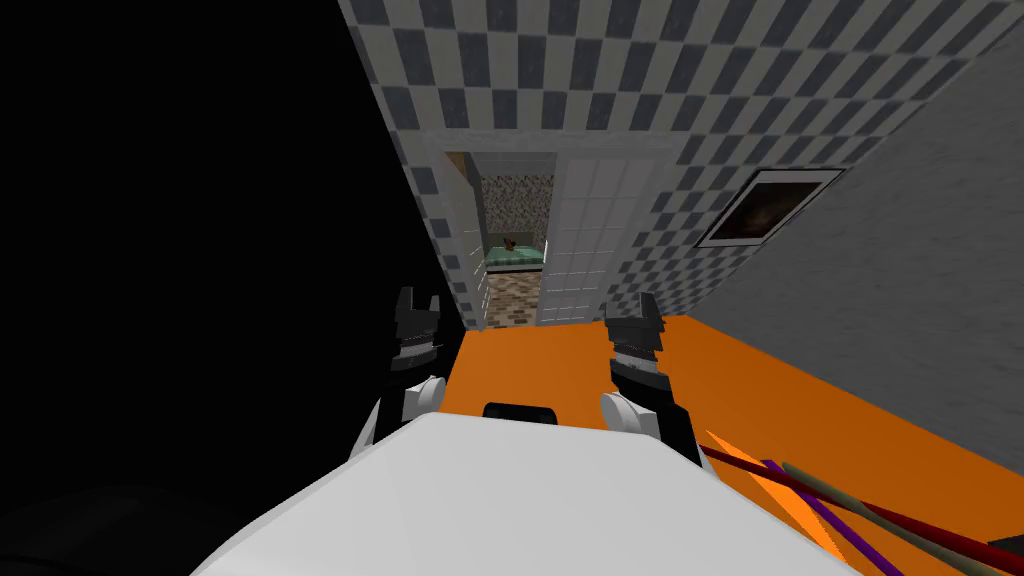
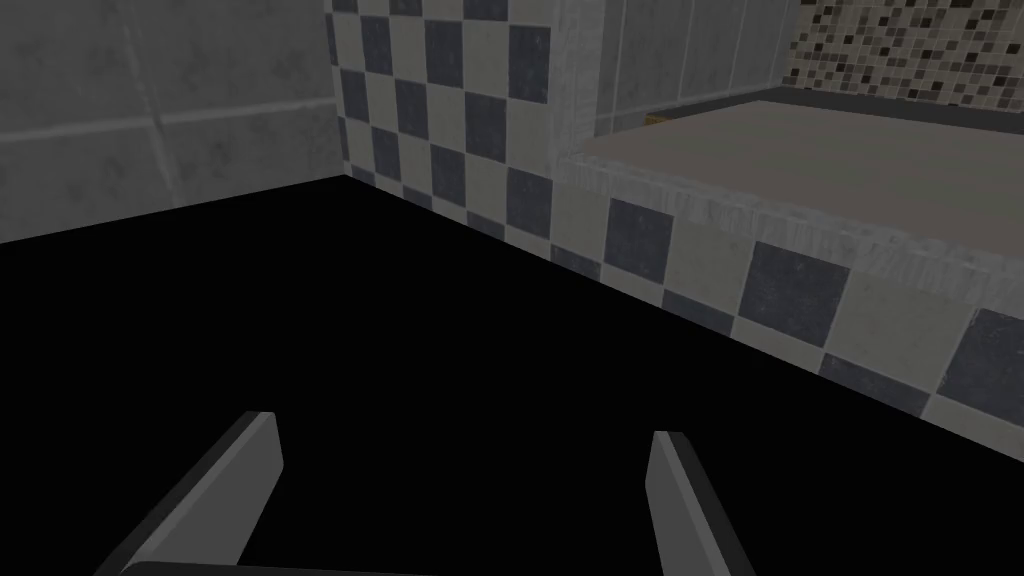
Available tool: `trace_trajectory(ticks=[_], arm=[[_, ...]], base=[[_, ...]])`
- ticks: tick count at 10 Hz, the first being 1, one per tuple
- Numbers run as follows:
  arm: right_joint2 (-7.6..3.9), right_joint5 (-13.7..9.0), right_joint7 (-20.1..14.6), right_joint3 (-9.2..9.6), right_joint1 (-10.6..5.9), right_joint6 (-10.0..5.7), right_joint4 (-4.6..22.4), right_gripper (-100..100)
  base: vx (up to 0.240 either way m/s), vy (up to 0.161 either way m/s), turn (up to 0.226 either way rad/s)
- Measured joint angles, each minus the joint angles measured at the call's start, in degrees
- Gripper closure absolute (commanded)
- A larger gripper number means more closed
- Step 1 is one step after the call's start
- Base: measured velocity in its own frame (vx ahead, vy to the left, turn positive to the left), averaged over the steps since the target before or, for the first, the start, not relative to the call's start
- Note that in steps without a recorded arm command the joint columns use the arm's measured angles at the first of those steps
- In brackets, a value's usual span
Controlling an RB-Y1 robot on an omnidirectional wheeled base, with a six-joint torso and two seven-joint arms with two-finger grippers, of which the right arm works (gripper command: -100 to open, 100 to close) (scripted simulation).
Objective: Push the door open
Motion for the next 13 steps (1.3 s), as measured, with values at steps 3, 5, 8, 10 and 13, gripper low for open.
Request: trace_trajectory(ticks=[3,5,8,10,13], arm=[[-1.23,-2.22,-2.68,0.45,-1.02,-1.52,3.8,-100],[-1.81,-3.69,-4.51,0.94,-1.63,-2.26,6.04,-100],[-2.44,-5.72,-7.15,1.91,-2.24,-4.0,9.71,-100],[-3.11,-7.37,-9.16,2.21,-2.83,-5.25,12.44,-100],[-3.97,-10.36,-12.94,2.84,-4.29,-7.12,17.46,-100]], base=[[0.164,-0.071,0.129],[0.157,-0.074,0.115],[0.104,-0.045,0.095],[0.113,-0.079,0.162],[0.134,-0.098,0.135]])
